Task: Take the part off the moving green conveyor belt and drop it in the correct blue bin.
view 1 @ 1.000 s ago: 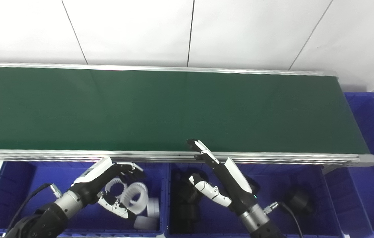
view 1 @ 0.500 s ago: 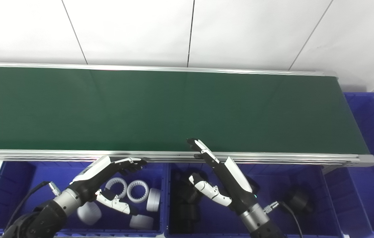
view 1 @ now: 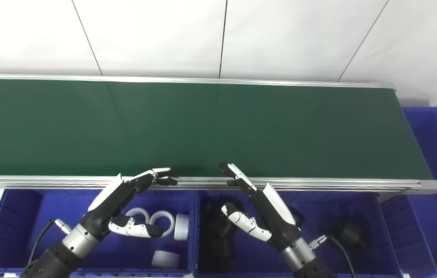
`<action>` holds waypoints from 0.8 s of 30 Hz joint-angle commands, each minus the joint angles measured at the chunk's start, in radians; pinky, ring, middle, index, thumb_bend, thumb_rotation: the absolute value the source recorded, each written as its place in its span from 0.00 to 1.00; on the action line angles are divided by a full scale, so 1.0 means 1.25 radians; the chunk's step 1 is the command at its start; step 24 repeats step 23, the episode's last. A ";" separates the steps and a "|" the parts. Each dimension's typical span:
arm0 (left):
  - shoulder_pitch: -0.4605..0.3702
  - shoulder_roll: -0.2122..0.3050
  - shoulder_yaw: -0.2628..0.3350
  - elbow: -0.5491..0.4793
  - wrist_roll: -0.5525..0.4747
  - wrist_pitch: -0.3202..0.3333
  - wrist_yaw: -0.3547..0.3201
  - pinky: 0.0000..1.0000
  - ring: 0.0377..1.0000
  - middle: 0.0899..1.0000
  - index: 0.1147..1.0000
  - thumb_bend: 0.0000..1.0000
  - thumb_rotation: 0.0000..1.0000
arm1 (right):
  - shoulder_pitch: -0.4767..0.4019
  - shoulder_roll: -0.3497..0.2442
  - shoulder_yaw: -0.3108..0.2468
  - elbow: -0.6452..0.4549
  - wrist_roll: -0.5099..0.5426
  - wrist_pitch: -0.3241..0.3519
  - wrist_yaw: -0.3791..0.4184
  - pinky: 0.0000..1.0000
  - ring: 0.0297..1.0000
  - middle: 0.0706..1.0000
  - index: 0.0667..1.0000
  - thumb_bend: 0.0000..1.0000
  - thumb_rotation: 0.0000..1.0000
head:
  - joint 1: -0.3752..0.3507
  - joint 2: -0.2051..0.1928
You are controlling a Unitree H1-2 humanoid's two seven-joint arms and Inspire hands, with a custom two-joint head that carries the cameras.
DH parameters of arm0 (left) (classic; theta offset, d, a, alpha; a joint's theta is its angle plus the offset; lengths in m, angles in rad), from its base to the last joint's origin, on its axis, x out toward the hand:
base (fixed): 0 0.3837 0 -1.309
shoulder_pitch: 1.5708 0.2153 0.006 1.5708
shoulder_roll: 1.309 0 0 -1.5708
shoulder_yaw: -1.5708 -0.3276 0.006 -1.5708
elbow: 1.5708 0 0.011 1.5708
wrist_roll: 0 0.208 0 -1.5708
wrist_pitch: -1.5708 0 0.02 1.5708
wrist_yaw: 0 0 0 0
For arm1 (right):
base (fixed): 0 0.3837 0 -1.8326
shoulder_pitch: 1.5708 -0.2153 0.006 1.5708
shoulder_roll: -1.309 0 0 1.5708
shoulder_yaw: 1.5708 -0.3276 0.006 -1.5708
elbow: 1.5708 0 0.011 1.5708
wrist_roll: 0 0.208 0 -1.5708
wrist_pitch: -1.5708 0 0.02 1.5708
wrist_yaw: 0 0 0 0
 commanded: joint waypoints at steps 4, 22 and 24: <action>0.031 0.024 0.000 -0.050 -0.065 -0.008 -0.025 0.88 0.93 0.95 0.93 0.59 0.68 | 0.022 0.002 0.011 -0.042 0.016 -0.017 0.003 0.85 0.92 0.96 0.95 0.40 0.87 | 0.000 0.003; 0.078 0.025 -0.002 -0.064 -0.093 0.009 -0.049 0.95 0.98 0.99 0.97 0.58 0.68 | 0.051 -0.011 0.027 -0.047 0.017 -0.032 0.003 0.90 0.96 0.99 0.97 0.39 0.90 | -0.004 0.004; 0.078 0.025 -0.001 -0.065 -0.094 0.009 -0.050 0.95 0.98 0.99 0.97 0.58 0.68 | 0.052 -0.011 0.027 -0.048 0.017 -0.030 0.004 0.90 0.96 0.99 0.97 0.39 0.90 | -0.004 0.005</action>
